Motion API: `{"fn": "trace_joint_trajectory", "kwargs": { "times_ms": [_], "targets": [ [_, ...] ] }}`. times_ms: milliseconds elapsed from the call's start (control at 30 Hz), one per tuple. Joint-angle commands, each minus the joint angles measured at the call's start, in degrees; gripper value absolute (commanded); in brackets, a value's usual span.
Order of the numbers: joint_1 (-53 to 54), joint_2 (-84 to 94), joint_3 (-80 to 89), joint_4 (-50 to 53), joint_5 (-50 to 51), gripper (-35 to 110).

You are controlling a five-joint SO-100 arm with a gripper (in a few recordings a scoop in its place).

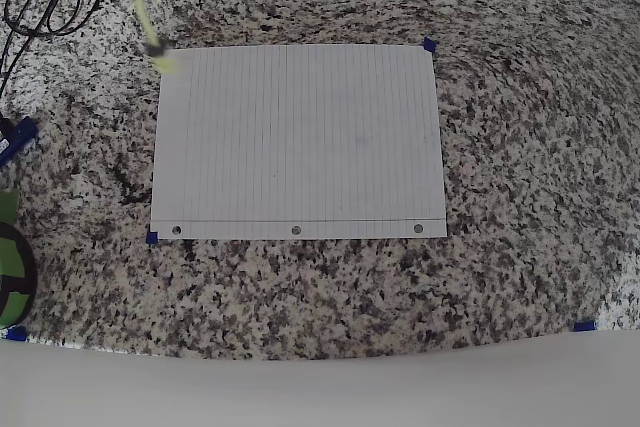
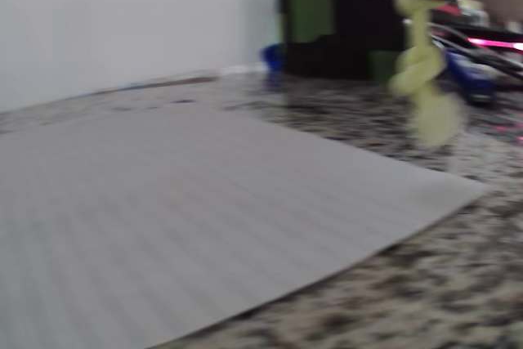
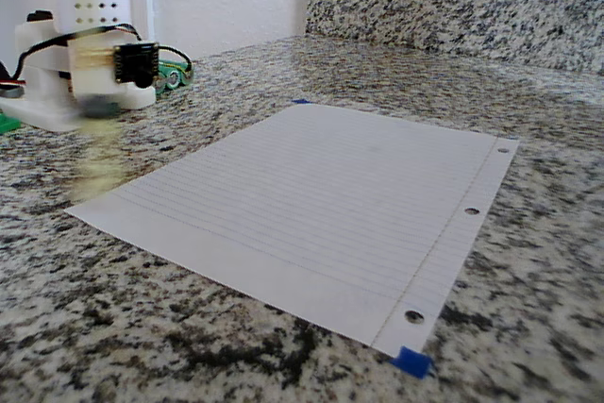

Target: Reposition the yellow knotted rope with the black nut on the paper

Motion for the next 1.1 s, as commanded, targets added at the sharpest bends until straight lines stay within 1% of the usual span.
{"fn": "trace_joint_trajectory", "kwargs": {
  "times_ms": [0,133,300,467,733,1067],
  "targets": [
    [3.4,1.0,-0.4,-2.6,1.2,0],
    [1.5,-2.7,1.7,-2.5,2.6,0],
    [-3.2,-6.4,11.3,-8.3,3.8,0],
    [-8.3,-5.5,14.7,-7.8,3.5,0],
    [-22.9,-0.1,18.5,-6.2,5.1,0],
    [-37.9,3.1,23.8,-9.5,5.3,0]
  ]
}}
